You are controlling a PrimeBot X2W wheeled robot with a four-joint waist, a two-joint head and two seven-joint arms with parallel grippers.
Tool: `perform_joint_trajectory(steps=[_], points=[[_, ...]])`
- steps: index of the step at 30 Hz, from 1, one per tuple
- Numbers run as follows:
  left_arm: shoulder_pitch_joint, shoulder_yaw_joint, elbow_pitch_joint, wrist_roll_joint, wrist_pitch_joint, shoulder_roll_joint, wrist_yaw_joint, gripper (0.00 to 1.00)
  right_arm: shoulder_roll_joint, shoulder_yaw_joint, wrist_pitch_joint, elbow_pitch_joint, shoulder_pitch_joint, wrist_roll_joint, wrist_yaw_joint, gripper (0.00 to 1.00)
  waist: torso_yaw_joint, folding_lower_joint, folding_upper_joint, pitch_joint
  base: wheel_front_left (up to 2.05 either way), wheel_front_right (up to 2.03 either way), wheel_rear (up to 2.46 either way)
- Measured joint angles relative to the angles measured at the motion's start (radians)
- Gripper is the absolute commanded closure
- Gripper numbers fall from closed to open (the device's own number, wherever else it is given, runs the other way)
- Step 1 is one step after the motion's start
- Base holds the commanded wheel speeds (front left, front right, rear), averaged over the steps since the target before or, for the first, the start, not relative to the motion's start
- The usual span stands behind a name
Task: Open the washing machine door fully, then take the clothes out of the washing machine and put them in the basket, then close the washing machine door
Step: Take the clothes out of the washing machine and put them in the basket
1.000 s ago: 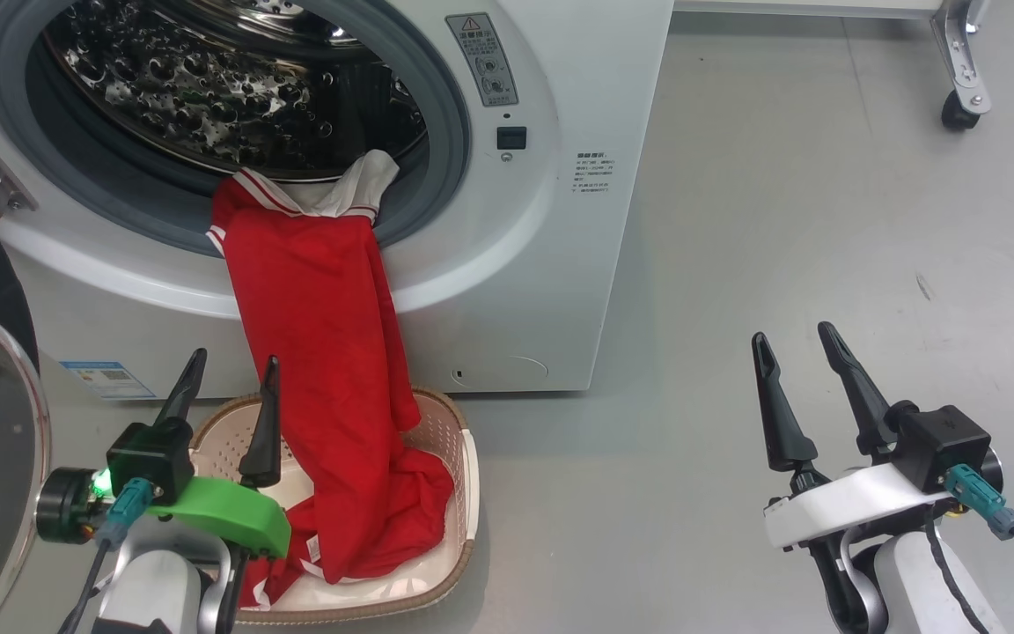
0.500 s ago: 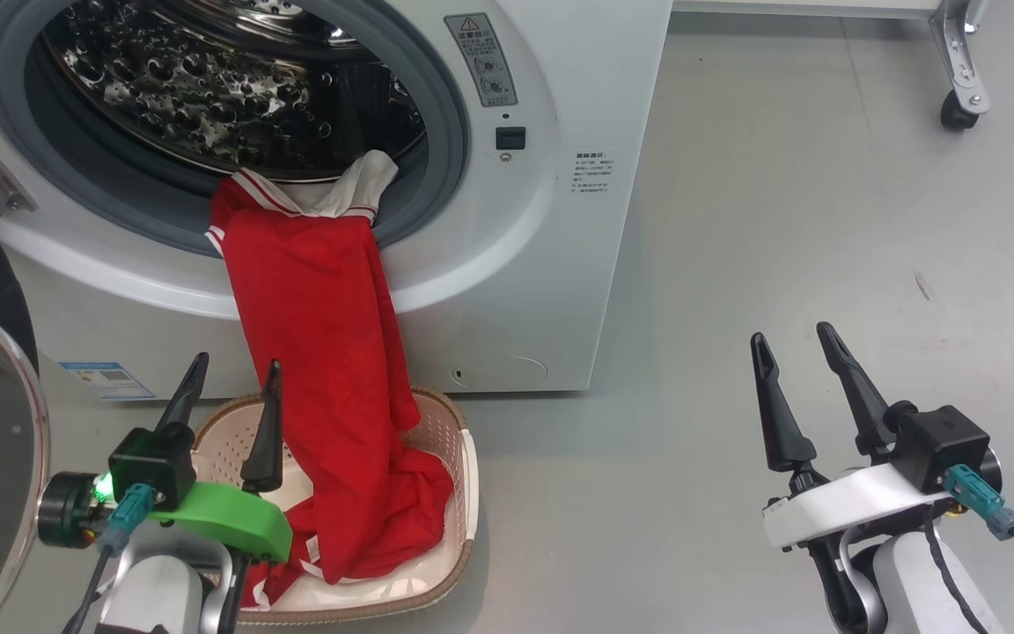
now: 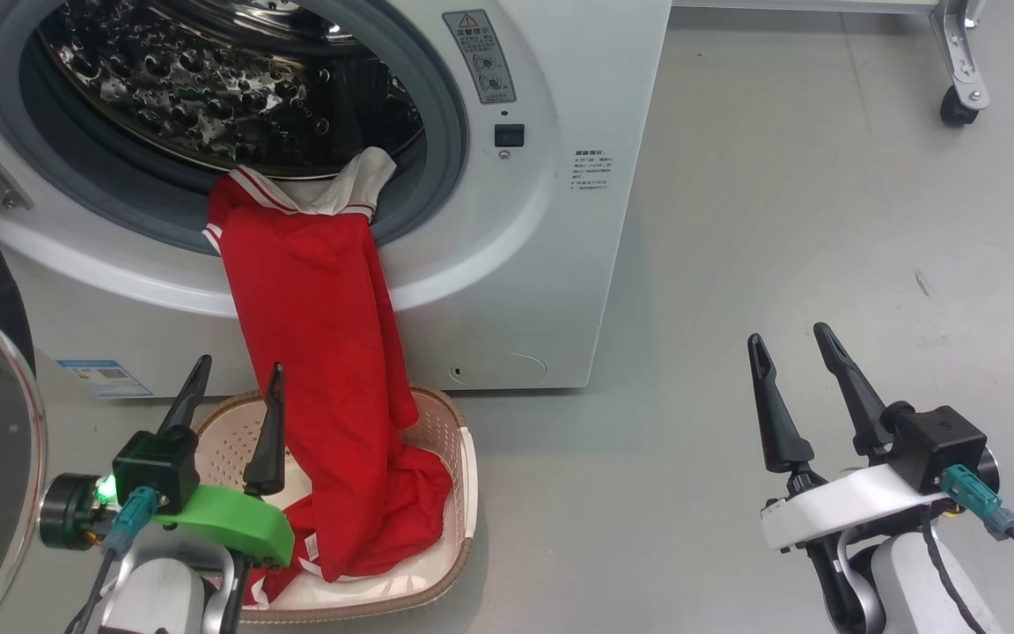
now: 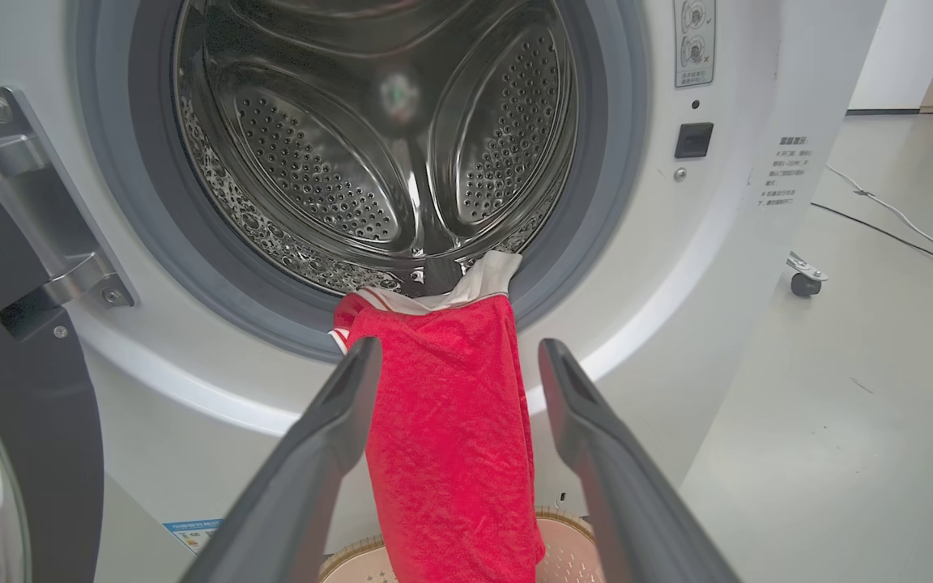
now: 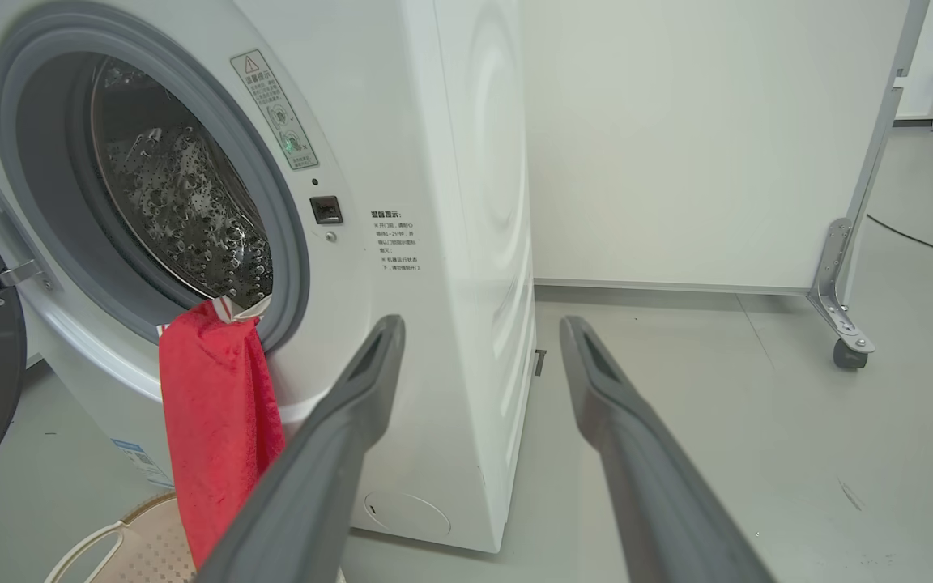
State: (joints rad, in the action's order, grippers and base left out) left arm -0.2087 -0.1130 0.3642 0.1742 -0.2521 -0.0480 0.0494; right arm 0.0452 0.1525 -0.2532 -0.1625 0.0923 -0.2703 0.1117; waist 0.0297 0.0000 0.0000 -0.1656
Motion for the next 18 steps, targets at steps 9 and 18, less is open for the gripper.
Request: perform_joint_trajectory(steps=[9, 18], points=[[0.001, 0.002, -0.016, 0.0, 0.0, 0.0, -0.001, 0.0, 0.0, 0.003, 0.0, 0.006, 0.0, 0.0, 0.0, 0.0, 0.006, 0.0, 0.0, -0.021, 0.0, 0.0, 0.0], [0.0, 0.007, -0.017, -0.009, 0.0, 0.0, -0.01, 0.0, 0.0, 0.008, 0.0, 0.028, 0.002, 0.0, 0.0, 0.0, 0.021, 0.0, 0.0, -0.08, 0.0, 0.0, 0.0]])
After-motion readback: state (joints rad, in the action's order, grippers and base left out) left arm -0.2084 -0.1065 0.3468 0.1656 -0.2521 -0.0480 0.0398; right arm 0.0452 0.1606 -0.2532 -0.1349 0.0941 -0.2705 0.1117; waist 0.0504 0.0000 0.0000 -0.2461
